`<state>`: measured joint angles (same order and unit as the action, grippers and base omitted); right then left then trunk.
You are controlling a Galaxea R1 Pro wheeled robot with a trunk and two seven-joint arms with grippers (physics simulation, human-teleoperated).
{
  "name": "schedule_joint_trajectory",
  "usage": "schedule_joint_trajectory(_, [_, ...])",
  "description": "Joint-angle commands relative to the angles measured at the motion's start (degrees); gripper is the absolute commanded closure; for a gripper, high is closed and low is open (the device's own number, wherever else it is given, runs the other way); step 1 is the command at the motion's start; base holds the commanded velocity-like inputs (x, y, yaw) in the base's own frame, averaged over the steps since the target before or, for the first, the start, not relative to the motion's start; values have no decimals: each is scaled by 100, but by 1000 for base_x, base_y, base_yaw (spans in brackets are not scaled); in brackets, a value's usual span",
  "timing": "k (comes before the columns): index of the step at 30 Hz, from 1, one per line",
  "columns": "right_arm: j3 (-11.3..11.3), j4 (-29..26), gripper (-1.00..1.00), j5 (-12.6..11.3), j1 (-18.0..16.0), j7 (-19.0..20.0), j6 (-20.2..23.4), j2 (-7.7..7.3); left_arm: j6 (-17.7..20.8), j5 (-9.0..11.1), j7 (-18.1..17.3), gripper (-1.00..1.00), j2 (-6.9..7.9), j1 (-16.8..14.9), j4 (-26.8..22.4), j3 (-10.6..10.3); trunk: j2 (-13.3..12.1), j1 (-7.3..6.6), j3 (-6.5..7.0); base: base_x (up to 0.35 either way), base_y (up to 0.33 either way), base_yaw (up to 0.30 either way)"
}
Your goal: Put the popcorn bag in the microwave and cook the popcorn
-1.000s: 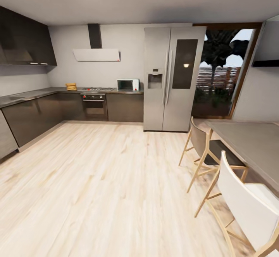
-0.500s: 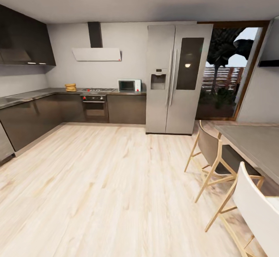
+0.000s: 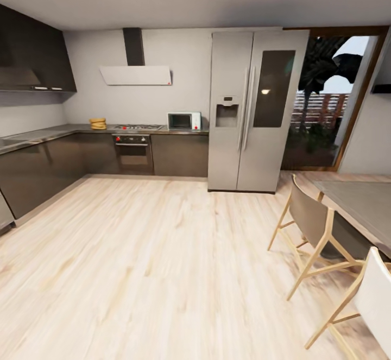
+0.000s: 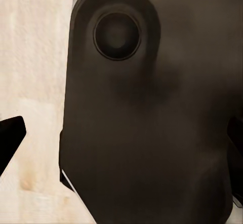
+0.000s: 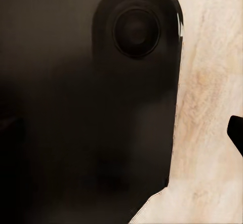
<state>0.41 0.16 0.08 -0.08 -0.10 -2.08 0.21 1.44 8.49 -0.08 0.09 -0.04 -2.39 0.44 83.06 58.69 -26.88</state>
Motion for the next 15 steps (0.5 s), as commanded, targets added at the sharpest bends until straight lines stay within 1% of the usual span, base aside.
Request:
schedule_joint_trajectory(1, [1, 2, -100, -1, -1, -2, -20, -1, 13, 48, -1, -100, 0, -1, -7, 0, 2, 3, -5, 318, 111, 0])
schedule_joint_trajectory(15, [3, 2, -100, 6, -1, -2, -20, 1, -48, 11, -1, -100, 0, 1, -3, -17, 2, 3, -5, 320, 101, 0])
